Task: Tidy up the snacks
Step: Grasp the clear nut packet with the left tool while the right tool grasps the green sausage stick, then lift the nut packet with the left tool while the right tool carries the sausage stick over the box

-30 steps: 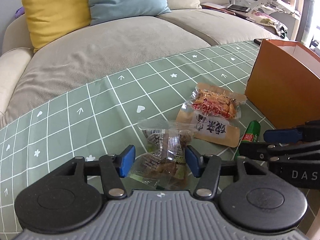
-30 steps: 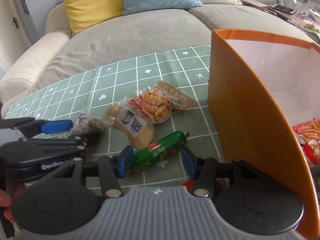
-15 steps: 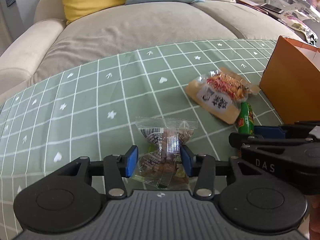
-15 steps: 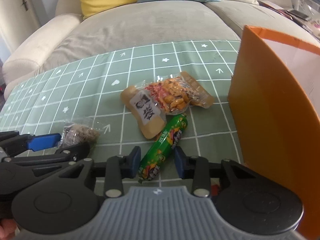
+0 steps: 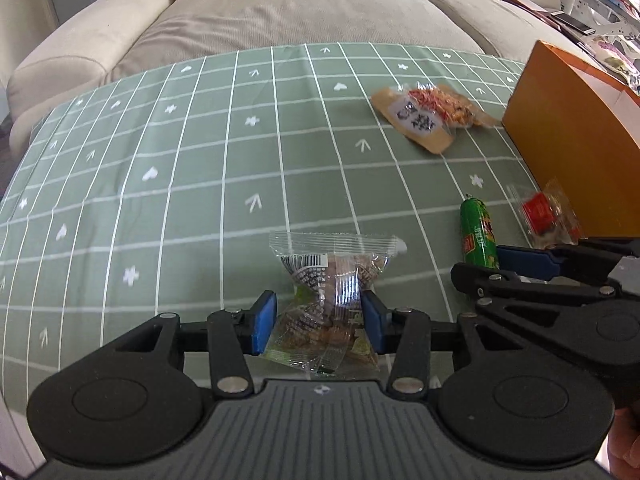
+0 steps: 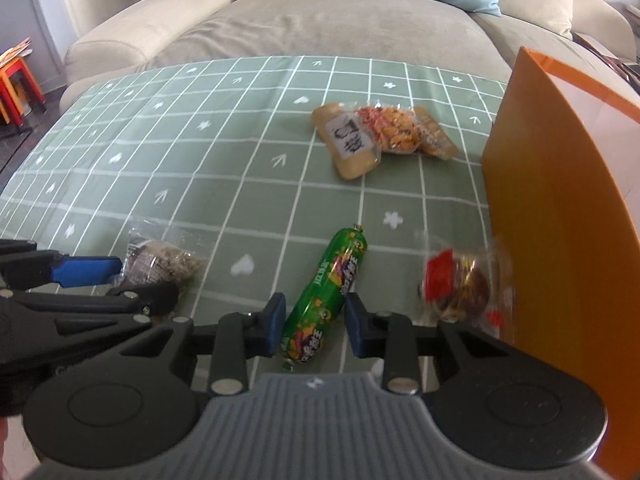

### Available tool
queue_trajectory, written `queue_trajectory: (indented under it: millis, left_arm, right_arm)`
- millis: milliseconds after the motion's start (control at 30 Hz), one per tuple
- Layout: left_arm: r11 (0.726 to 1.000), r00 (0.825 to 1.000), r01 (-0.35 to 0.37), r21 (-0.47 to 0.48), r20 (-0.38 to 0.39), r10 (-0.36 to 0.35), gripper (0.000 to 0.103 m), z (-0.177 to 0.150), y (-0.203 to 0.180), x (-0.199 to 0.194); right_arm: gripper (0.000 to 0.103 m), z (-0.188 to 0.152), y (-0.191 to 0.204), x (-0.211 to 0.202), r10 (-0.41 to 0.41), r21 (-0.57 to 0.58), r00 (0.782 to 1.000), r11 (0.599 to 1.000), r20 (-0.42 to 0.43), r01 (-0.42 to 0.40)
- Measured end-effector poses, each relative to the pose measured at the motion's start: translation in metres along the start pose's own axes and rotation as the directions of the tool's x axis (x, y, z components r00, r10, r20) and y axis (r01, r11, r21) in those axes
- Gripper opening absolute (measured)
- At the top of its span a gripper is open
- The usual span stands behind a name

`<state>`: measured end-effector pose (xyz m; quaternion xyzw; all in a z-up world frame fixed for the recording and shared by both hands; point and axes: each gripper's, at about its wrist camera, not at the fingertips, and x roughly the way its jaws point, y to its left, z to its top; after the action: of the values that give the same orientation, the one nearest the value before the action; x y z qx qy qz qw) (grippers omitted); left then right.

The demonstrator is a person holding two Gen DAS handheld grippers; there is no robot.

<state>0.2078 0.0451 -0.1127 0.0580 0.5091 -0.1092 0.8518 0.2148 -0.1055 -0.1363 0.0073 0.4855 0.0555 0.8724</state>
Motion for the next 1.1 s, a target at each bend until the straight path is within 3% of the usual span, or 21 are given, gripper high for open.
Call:
queue_trajectory:
  millis: [200, 267, 500, 667, 767, 1100]
  left_arm:
    - [1.0, 0.999, 0.008, 0.01, -0.034, -0.008, 0.054, -0.015, -0.007, -0.009]
    - [1.0, 0.999, 0.012, 0.016, -0.046, -0.011, 0.059, -0.018, -0.009, -0.009]
    - [1.0, 1.0, 0.029, -0.005, -0.008, -0.029, 0.06, -0.023, -0.008, -0.003]
    - [1.0, 1.0, 0.014, 0.009, 0.023, -0.014, 0.056, -0.024, -0.012, -0.002]
    - [1.0, 0.999, 0.022, -0.002, 0.033, -0.022, 0.052, -0.026, -0.013, -0.003]
    - [0.996, 0.999, 0.04, -0.074, 0.035, -0.038, 0.043, -0.032, -0.012, -0.019]
  right_arm:
    - [0.029, -0.024, 0.007, -0.017, 0.018, -0.067, 1.0, 0.998, -0.018, -0.019]
    - [0.029, -0.028, 0.007, -0.02, 0.027, -0.085, 0.999, 0.996, -0.031, -0.029]
    - [0.03, -0.035, 0.005, -0.022, 0.029, -0.086, 0.999, 0.996, -0.026, -0.031]
    - [0.03, -0.034, 0.004, -0.019, 0.021, -0.065, 0.999, 0.998, -0.027, -0.022]
    - [0.02, -0.035, 0.006, -0.019, 0.012, -0.074, 1.0, 0.997, -0.019, -0.013]
    - [0.02, -0.035, 0.007, -0.028, 0.043, -0.094, 0.999, 0.995, -0.03, -0.045]
